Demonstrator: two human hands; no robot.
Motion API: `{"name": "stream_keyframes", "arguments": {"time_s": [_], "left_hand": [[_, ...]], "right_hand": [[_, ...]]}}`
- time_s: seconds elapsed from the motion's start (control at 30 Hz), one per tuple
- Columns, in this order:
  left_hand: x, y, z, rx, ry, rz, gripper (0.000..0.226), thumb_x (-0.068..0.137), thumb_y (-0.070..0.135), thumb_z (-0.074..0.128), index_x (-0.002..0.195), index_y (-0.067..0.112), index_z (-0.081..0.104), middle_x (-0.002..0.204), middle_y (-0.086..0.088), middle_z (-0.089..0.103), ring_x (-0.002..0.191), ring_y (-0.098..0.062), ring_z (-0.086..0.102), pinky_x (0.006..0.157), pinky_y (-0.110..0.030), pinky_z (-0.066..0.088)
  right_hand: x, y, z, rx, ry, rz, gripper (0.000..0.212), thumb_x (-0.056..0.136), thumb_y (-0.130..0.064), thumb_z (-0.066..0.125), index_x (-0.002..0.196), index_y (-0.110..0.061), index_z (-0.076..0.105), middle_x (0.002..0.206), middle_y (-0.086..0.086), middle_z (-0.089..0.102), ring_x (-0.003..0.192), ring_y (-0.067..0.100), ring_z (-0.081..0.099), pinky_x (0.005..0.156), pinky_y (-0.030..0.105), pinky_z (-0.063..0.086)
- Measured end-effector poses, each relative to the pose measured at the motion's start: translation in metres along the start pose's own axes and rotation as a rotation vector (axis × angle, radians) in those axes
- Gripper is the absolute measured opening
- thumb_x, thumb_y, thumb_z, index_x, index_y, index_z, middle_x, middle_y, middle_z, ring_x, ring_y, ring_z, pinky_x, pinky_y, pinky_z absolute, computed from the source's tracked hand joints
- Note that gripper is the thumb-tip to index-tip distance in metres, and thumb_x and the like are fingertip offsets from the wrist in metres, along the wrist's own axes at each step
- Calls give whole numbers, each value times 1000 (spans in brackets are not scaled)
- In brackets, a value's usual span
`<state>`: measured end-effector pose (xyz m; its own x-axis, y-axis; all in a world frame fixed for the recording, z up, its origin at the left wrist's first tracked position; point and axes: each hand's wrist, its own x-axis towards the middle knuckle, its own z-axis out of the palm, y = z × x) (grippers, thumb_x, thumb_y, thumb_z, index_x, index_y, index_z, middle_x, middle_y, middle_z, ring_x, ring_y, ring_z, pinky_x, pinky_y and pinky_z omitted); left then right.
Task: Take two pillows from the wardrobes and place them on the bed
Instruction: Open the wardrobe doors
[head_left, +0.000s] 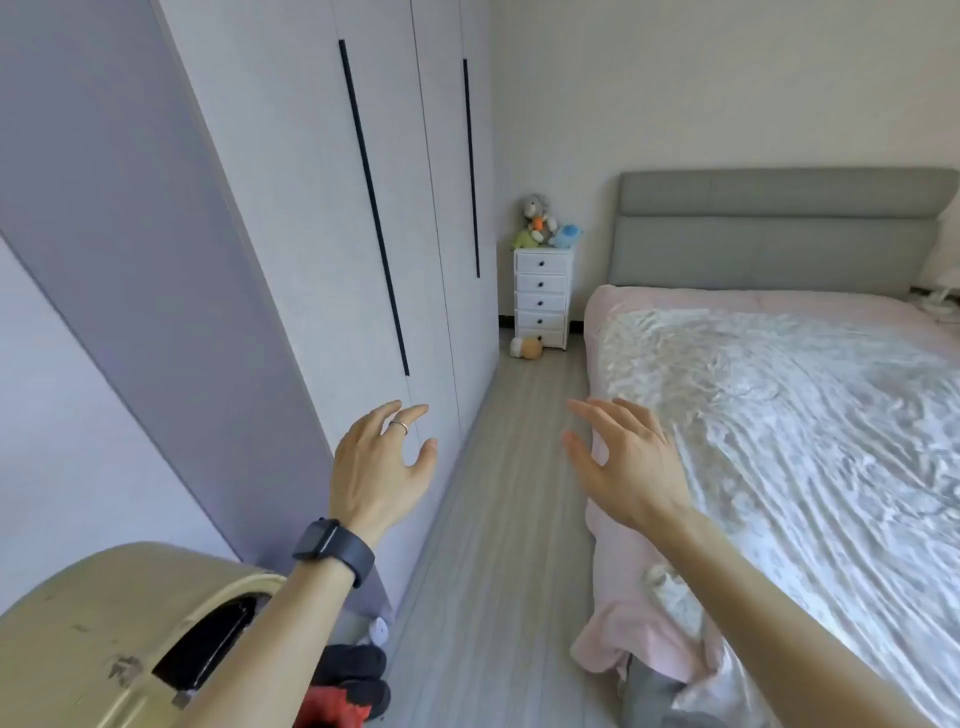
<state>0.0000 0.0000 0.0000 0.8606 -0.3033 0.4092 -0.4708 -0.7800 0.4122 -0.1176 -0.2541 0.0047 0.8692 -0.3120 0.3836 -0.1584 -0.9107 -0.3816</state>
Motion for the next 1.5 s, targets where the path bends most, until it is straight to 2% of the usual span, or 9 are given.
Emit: {"name": "stream_keyframes", "arguments": {"time_s": [0.2,0.4,0.53,0.7,0.87,1.07,1.3,1.43,1.5], "left_hand": [[109,-38,37,-47,-22,-37,43,93,42,56,136,37,55,149,13,45,139,-9,38,108,-32,41],[215,-70,70,21,30,-6,41,92,41,57,133,34,58,146,6,50,137,-16,43,111,-35,37],[289,-90,92,123,134,18,47,89,48,44,128,30,63,139,1,56,131,-23,51,107,-43,43],[385,-110,112,274,246,25,48,89,46,41,125,26,66,138,-2,57,132,-26,50,105,-51,44],[487,-110,112,374,419,32,44,91,40,44,122,21,69,142,-6,53,138,-27,44,111,-52,37],[572,-106,99,696,687,-37,38,89,38,59,124,24,67,153,-11,43,147,-32,31,118,-62,1],[624,-136,104,905,716,-226,53,90,48,54,139,29,55,164,-6,22,153,-28,11,115,-67,-2],[637,-149,122,1022,793,-237,58,92,55,51,146,34,47,163,-8,25,151,-33,13,115,-67,-1],[645,-153,131,1027,861,-251,56,90,57,54,139,30,56,160,-12,29,150,-36,16,114,-68,1]], "right_hand": [[119,-5,48,38,-16,28,46,98,-52,45,142,-38,48,146,-13,51,144,18,32,115,40,32],[212,-3,95,65,-9,18,45,97,-51,48,140,-39,50,145,-15,52,142,16,35,113,41,35],[287,3,131,100,-36,-10,44,97,-51,50,139,-39,52,144,-16,52,142,16,35,113,40,35],[396,7,177,192,-54,-128,56,92,-64,31,139,-42,52,143,-16,53,142,15,36,112,37,35],[518,3,210,307,-69,-265,53,94,-62,36,141,-42,49,147,-16,49,144,11,32,115,35,33],[637,-21,250,442,-38,-421,50,96,-59,38,141,-41,50,149,-16,47,143,11,33,111,39,40],[729,-87,295,545,83,-667,48,103,-44,36,151,-36,38,163,-5,27,151,17,20,117,42,33],[770,-121,314,565,225,-815,54,102,-30,47,154,-29,33,166,8,17,154,27,12,119,52,25],[790,-134,327,550,281,-854,54,102,-31,45,154,-30,32,166,11,14,154,30,10,118,58,22]]}}
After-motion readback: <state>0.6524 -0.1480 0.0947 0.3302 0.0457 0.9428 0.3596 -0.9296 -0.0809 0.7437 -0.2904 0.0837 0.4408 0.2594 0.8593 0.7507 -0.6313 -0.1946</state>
